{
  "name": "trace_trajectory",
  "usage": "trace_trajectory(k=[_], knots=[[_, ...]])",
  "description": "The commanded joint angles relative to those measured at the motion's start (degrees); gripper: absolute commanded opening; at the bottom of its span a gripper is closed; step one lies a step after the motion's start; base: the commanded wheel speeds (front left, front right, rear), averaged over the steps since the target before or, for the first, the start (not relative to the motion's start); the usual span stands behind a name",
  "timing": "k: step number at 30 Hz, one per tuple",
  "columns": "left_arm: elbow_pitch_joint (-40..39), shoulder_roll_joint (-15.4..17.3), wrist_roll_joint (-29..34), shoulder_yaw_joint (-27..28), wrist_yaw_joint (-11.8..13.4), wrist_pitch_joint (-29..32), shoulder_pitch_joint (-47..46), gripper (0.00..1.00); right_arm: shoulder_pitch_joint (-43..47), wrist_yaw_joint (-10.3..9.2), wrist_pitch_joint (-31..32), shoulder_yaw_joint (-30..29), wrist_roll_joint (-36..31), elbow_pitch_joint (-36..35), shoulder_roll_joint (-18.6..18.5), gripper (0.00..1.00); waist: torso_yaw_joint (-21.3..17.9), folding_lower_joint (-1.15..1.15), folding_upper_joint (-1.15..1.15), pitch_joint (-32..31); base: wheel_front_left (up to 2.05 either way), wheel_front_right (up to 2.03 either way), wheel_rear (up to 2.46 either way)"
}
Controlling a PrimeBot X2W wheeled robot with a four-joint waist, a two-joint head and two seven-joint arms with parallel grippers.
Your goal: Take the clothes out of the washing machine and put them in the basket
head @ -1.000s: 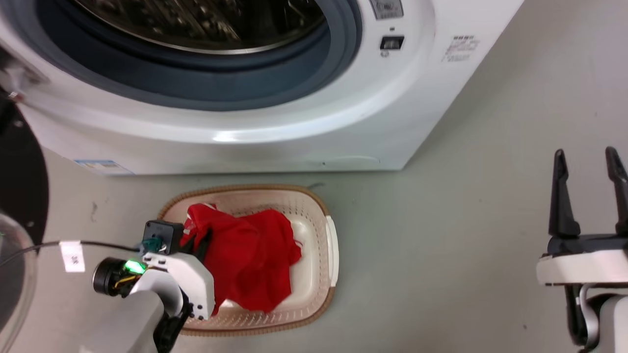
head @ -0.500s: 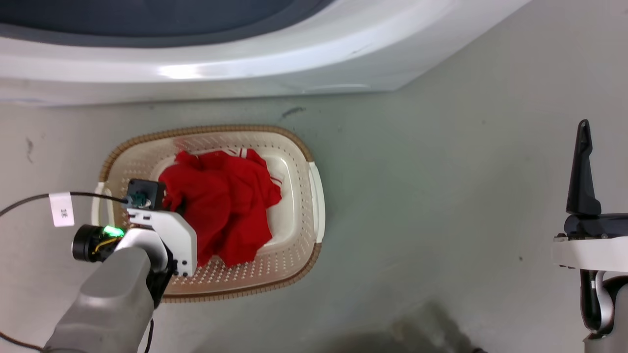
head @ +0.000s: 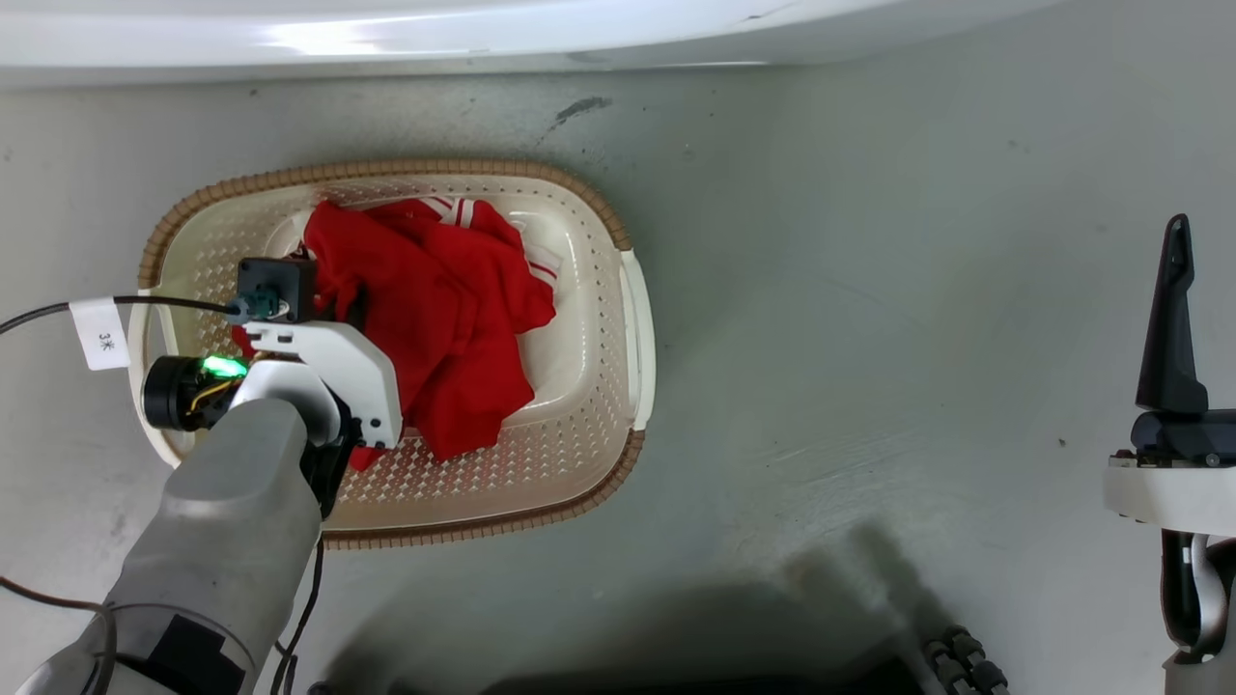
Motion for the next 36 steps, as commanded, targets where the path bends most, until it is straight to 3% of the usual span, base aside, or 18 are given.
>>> trace_trajectory(k=[1,6,7,8,15,23,31,36], knots=[[0.29,-0.38,-0.33,0.21,0.18,-0.39,-0.94,0.00,-0.24,-0.06,-0.11,0.01,-0.43,-0.24,-0.01,1.00,0.55,-0.01,0.00,0.62,0.00,0.00,0.00],[0.87,-1.29,-0.92,0.75,-0.19,-0.71,-1.13,0.00,-0.35,-0.06,-0.11,-0.01,-0.77,-0.21,-0.01,1.00,1.05,-0.01,0.00,0.84,0.00,0.00,0.00],[0.94,-1.57,-1.12,0.89,-0.46,-0.72,-1.04,0.35,-0.41,-0.06,-0.11,-0.04,-0.94,-0.13,-0.01,1.00,1.19,-0.01,0.00,0.75,0.00,0.00,0.00],[1.01,-1.78,-1.23,0.96,-0.45,-0.75,-0.88,1.00,-0.46,-0.06,-0.11,-0.02,-1.00,-0.03,-0.01,1.00,1.32,-0.01,0.00,0.59,0.00,0.00,0.00],[1.30,-2.01,-1.02,0.87,-0.66,-1.04,1.23,1.00,-1.43,-0.06,-0.11,0.77,-0.76,1.49,-0.01,1.00,1.43,-0.01,0.00,-2.91,0.00,0.00,0.00],[-7.96,-0.80,2.89,3.83,0.05,-1.05,6.29,1.00,-1.71,-0.06,-0.11,1.41,-0.18,5.51,-0.02,1.00,2.49,-0.01,0.00,-14.00,0.00,0.00,0.00],[-18.04,0.84,8.10,9.99,0.60,-1.06,12.03,1.00,-0.77,-0.06,-0.11,1.57,0.04,8.61,-0.03,1.00,4.24,-0.01,0.00,-24.18,0.00,0.00,0.00],[-27.53,1.89,12.13,17.05,0.96,-1.06,16.82,1.00,0.37,-0.06,-0.11,0.63,0.02,10.10,-0.02,1.00,5.67,-0.01,0.00,-29.95,0.00,0.00,0.00]])
